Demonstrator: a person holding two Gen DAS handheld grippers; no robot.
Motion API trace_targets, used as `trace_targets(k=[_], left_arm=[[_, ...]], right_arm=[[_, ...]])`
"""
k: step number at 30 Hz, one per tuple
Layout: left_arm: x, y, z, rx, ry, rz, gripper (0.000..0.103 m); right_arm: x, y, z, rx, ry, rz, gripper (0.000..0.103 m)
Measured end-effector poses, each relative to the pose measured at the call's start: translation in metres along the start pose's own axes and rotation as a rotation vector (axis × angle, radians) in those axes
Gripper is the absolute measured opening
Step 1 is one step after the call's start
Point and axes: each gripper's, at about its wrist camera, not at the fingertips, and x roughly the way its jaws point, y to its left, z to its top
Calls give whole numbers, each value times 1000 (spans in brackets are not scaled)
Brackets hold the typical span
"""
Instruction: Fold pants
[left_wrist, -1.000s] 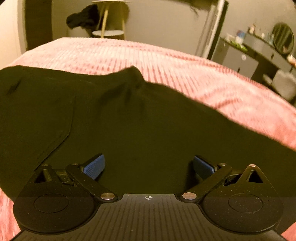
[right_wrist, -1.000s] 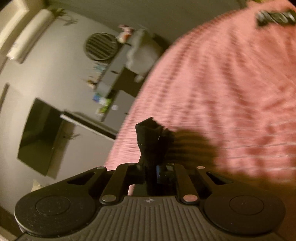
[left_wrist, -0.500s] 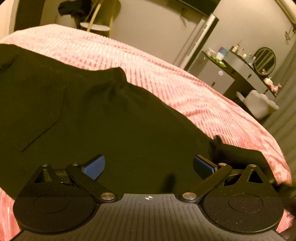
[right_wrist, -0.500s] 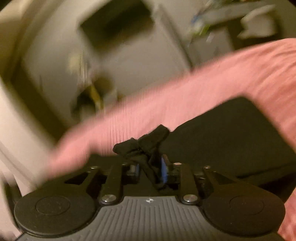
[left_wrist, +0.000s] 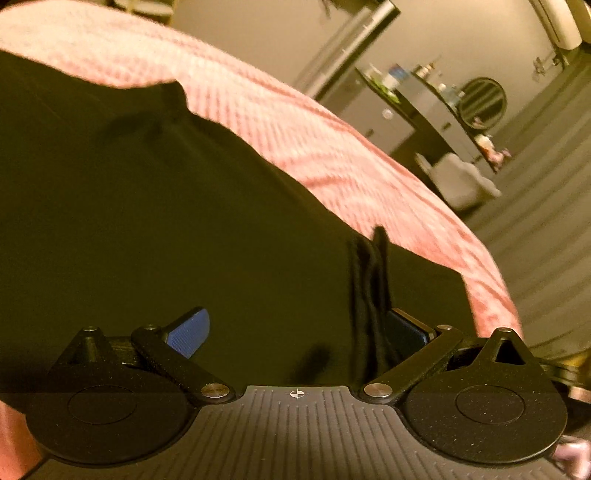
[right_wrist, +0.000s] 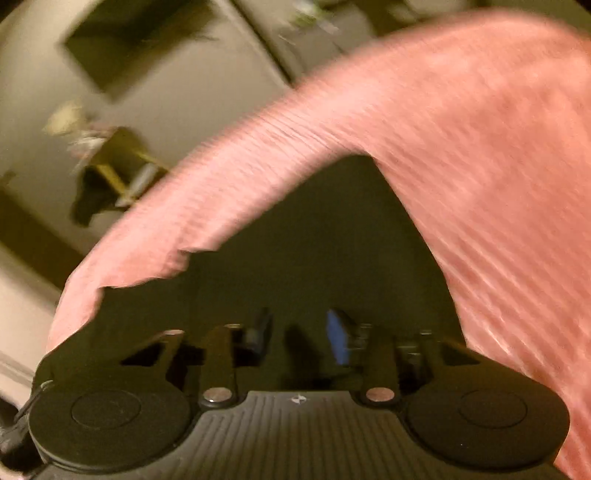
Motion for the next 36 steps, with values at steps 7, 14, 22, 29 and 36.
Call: trace_targets(k=[7, 14, 22, 29, 36], left_arm=[[30, -18, 7, -94, 117, -144, 103], [89, -31, 19, -215, 273, -234, 103], [107, -52, 18, -206, 267, -174, 66], [77, -50, 17, -166, 179, -128, 14], [17, -10, 34, -90, 62, -64, 15]], right_arm=[[18, 10, 2, -29, 35, -16, 31], [13, -13, 0, 33, 37, 36, 31], [8, -30, -2, 133, 21, 121, 31], [-34, -40, -15, 209, -118, 224, 65], [-63, -39, -23, 211, -156, 230, 55]])
